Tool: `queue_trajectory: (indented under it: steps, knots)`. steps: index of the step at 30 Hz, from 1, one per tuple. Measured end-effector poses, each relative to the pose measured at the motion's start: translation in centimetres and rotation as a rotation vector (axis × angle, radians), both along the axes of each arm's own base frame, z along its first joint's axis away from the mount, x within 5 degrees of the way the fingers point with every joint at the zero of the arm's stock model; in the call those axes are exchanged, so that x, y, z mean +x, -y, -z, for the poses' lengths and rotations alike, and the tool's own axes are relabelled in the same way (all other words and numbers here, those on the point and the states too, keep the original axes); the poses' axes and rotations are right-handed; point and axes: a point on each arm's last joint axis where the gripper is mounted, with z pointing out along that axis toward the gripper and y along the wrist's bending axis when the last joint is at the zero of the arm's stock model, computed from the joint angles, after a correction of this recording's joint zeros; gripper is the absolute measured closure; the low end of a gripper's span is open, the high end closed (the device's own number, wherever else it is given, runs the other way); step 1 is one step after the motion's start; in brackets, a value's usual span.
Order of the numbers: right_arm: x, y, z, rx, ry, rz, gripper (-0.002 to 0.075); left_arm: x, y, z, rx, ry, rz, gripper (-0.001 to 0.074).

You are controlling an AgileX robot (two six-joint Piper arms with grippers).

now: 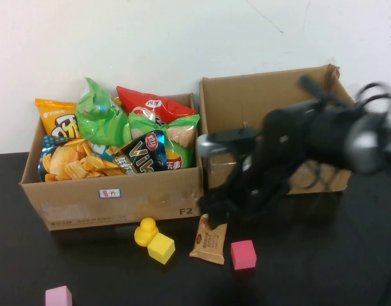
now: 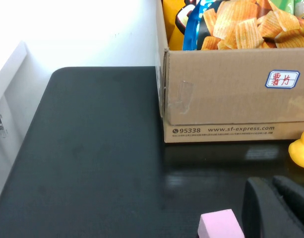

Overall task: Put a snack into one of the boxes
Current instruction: Pick up the biscuit

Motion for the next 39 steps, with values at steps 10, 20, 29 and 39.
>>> queue_trajectory:
  steps: [10, 20, 29, 39]
  knots:
    - [2.7, -4.7, 4.9, -0.084, -0.004, 0.070, 0.0134, 0.0, 0.0, 0.0, 0.000, 0.000, 0.000, 0.0738]
    - [5.6, -6.5, 8.3, -0.143, -0.010, 0.168, 0.0134, 0.0, 0.0, 0.0, 0.000, 0.000, 0.000, 0.0738]
    - [6.0, -6.9, 8.7, -0.157, -0.049, 0.199, 0.0134, 0.0, 0.0, 0.0, 0.000, 0.000, 0.000, 0.0738]
    - [5.4, -7.2, 7.7, -0.224, 0.008, 0.190, 0.0215, 0.0, 0.0, 0.0, 0.000, 0.000, 0.000, 0.0738]
